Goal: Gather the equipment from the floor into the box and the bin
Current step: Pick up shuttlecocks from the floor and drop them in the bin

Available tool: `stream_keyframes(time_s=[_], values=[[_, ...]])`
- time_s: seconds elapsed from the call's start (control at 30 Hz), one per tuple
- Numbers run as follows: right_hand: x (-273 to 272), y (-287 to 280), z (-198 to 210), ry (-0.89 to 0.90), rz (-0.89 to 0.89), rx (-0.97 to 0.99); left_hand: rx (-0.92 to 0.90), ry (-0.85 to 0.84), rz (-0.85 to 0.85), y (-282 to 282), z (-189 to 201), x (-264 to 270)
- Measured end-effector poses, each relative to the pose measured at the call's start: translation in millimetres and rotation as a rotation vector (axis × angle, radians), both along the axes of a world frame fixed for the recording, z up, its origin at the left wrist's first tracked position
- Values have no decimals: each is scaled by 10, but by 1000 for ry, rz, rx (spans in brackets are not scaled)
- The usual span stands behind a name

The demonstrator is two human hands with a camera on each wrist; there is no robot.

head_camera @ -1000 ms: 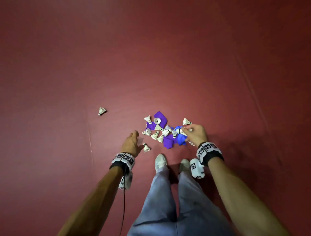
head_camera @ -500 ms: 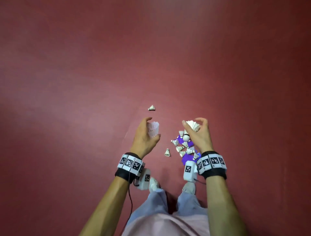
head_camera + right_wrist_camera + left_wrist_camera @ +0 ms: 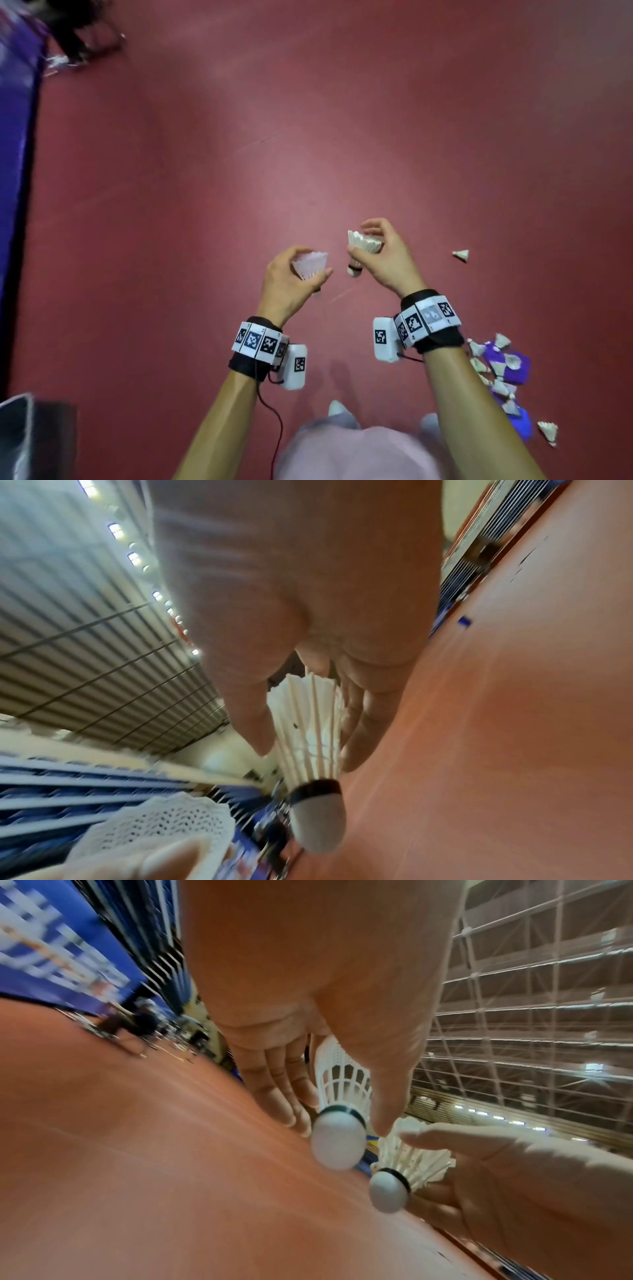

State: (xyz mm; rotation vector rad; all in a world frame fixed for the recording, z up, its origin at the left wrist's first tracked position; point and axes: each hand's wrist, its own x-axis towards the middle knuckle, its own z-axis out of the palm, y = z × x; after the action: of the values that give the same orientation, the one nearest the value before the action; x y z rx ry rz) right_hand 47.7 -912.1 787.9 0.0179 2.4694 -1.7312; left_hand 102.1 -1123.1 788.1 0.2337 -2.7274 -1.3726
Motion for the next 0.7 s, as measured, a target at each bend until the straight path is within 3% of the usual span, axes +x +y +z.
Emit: stream_keyframes(time_s=[0.3,0.5,0.7], values=[[266,-2872,119,24,596,22,86,-65,492,-2292,-113,1306],[658,-4555,11,24,962,-45,72,-64,877,-3293,-185,2137],[918,-6287,-20,58,1249,-83,40,-26,1216,-4321,-188,2636]])
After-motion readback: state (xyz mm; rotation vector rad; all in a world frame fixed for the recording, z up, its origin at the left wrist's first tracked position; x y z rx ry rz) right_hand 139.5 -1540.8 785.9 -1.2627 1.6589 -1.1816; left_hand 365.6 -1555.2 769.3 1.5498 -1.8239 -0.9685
